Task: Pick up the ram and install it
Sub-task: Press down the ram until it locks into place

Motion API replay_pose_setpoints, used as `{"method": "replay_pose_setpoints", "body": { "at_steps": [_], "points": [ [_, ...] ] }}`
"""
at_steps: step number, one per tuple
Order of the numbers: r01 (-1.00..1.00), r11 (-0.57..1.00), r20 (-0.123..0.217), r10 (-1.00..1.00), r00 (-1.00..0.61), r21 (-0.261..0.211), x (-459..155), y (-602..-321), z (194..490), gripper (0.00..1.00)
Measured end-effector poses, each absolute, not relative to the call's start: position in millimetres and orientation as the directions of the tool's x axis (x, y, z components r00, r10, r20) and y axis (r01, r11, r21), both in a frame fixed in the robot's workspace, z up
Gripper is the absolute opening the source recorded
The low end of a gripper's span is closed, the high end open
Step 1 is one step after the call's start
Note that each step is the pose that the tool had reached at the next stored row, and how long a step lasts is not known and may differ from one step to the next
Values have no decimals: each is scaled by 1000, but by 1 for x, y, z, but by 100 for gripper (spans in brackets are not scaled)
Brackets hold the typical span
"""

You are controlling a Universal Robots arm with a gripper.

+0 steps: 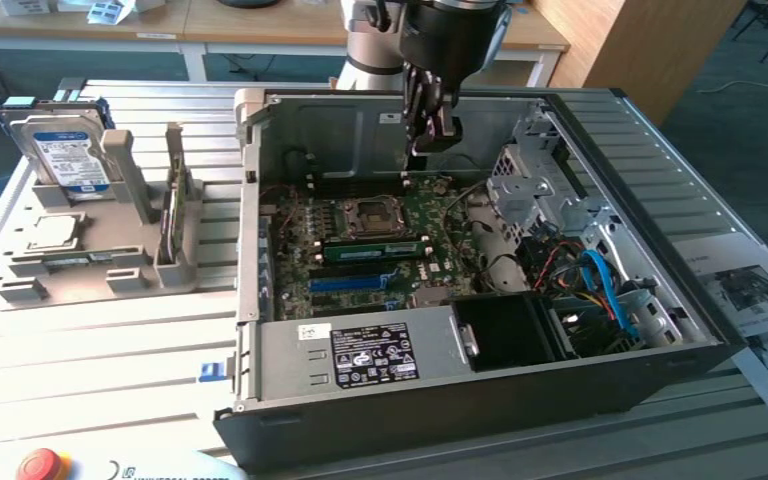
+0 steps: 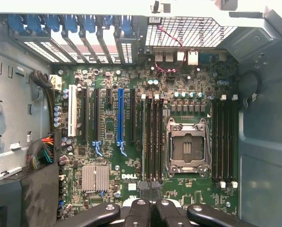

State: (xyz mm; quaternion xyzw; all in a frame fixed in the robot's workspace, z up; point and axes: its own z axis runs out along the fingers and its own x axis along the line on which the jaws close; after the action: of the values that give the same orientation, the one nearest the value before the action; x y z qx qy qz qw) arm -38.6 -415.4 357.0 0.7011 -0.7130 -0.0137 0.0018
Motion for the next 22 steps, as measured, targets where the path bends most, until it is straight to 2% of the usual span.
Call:
{"method": "replay_pose_setpoints", "body": {
  "at_steps": [22],
  "points": [
    [-1000,17,-16,-1000,-17,23,-7,-415,357,11]
  ]
}}
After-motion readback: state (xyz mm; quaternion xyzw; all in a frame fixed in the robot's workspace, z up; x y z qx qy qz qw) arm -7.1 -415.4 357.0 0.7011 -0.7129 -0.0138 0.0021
